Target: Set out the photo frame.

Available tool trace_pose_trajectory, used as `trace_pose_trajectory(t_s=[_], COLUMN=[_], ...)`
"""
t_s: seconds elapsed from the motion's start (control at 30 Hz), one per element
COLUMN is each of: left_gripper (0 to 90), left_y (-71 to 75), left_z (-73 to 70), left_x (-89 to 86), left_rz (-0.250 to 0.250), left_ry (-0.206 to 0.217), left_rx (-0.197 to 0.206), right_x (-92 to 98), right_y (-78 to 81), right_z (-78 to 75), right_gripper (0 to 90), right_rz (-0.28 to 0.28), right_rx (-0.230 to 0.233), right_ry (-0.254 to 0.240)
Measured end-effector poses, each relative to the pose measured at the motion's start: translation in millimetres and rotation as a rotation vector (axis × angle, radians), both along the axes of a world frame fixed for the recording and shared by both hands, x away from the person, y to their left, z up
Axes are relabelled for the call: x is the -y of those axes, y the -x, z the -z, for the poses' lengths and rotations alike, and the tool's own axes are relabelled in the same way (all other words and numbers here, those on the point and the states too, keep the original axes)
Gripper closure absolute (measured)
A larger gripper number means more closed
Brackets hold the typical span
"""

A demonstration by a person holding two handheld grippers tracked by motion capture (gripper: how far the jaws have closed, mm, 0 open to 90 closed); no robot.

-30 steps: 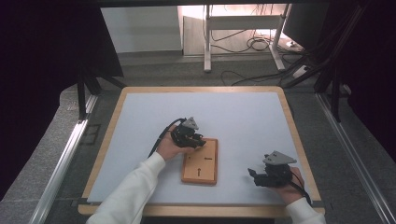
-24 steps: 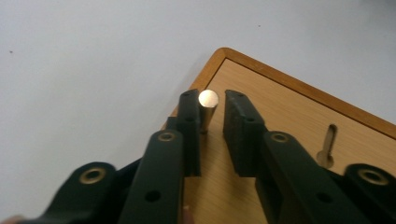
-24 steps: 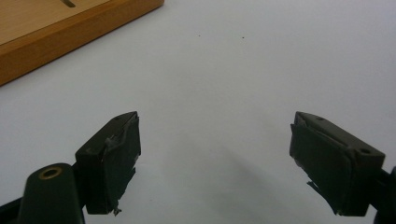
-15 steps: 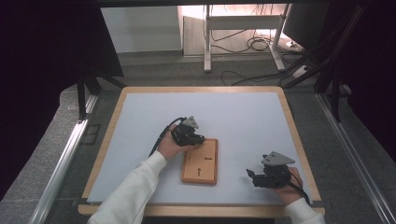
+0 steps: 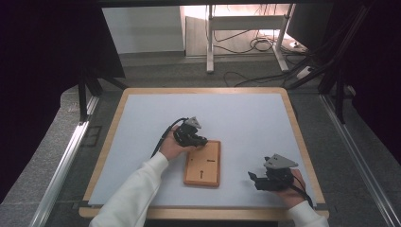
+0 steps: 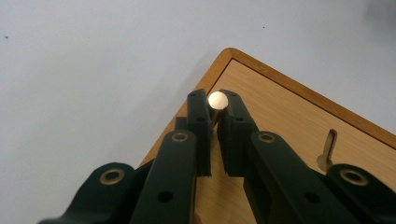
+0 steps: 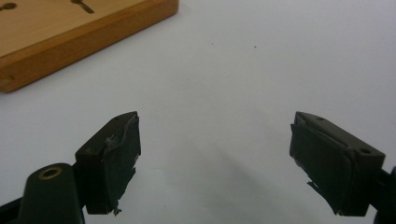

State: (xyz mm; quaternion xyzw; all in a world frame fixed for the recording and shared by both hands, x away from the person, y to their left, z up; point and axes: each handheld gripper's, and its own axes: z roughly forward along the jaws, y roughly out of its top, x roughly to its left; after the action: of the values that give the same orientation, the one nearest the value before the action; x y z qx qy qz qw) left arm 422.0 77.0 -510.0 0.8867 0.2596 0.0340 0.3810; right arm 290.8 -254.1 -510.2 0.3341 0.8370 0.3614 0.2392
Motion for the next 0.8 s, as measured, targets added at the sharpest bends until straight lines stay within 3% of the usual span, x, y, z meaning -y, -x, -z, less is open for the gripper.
trace_pose_trajectory(t_s=[0.17,0.37,0.63,0.8], left_gripper=[84.4,84.1,84.1,83.7], left_y=[-1.4,-3.4,-6.2,-10.3], left_z=[0.4,0.9,0.5,1.4], left_x=[-0.9,-2.2,-3.1,-5.1], left_rz=[0.003,0.010,0.013,0.018], left_ry=[0.007,0.018,0.018,0.037], left_rx=[-0.014,-0.029,-0.047,-0.074], right_x=[-14.2,-29.8,-46.4,-55.0], right_y=[8.5,14.9,18.5,20.1], right_z=[-3.6,-4.7,-0.8,-1.5], right_gripper=[16.3,15.6,14.9,13.1], right_rz=[-0.077,-0.130,-0.178,-0.176], right_rx=[0.021,0.034,0.018,0.023], right_ry=[0.003,0.001,0.019,0.026])
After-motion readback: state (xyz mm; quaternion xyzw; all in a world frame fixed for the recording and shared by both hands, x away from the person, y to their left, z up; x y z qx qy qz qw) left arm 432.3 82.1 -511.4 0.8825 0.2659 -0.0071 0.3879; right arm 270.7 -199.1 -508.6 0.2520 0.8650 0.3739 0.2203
